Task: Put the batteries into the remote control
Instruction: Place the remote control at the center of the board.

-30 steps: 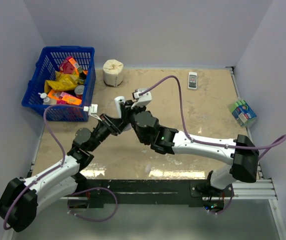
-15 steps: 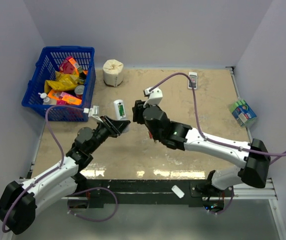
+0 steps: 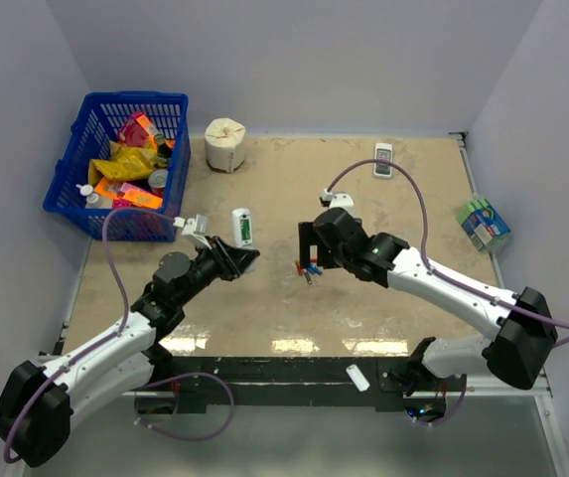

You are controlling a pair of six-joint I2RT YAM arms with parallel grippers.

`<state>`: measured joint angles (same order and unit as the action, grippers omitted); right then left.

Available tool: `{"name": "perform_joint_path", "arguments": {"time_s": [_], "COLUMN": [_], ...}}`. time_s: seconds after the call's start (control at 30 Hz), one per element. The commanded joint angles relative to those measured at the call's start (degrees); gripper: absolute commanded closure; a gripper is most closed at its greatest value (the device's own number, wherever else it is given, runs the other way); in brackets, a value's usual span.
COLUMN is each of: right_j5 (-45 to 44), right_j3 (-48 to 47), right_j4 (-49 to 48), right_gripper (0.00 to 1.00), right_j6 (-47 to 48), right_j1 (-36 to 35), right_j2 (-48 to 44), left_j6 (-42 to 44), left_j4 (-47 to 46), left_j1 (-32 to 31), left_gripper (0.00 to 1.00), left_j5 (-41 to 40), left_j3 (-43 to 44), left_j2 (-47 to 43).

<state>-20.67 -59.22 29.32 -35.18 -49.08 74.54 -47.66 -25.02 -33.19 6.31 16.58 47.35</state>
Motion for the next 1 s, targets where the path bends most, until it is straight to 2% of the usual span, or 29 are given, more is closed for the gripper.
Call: {"name": "perform_joint_path", "arguments": {"time_s": [0.0, 0.13, 0.27, 0.57, 0.67, 0.87, 0.9, 0.97], "right_j5": [6.07, 10.20, 12.75, 12.93, 12.32, 13.20, 13.28, 13.20], "right_j3": [3.40, 6.13, 7.97, 8.68, 8.77, 9.39, 9.47, 9.91], "right_j4": [5.67, 5.83, 7.94, 6.19, 5.22, 3.73, 3.55, 3.46], "right_gripper": [0.02, 0.02, 0.04, 0.07, 0.07, 0.07, 0.07, 0.07], "right_j6": [-2.96, -3.41, -2.35, -2.26, -2.00, -2.09, -2.00, -1.82], "right_j1": [1.79, 4.34, 5.92, 6.80, 6.80, 6.80, 6.80, 6.81], "right_j2": [-0.10, -0.54, -0.10, -0.01, -0.27, -2.03, -2.38, -3.61], "left_j6": [1.43, -1.29, -0.51, -1.38, -0.86, -2.00, -1.83, -1.56], "left_j4": [-1.88, -3.29, 0.14, 0.05, 2.77, 5.75, 6.72, 9.35], "left_j1": [-0.12, -0.21, -0.21, -1.00, -1.96, -3.29, -3.28, -3.29], "left_gripper": [1.00, 1.00, 1.00, 1.00, 1.00, 0.88, 0.83, 0.78], "left_j5": [6.34, 9.42, 11.00, 22.16, 24.10, 24.99, 23.94, 23.58], "left_j3": [-0.40, -1.37, 0.38, 2.75, 5.21, 7.24, 7.41, 7.68], "left_j2": [3.61, 7.57, 11.61, 24.79, 29.10, 34.30, 34.56, 35.00]}}
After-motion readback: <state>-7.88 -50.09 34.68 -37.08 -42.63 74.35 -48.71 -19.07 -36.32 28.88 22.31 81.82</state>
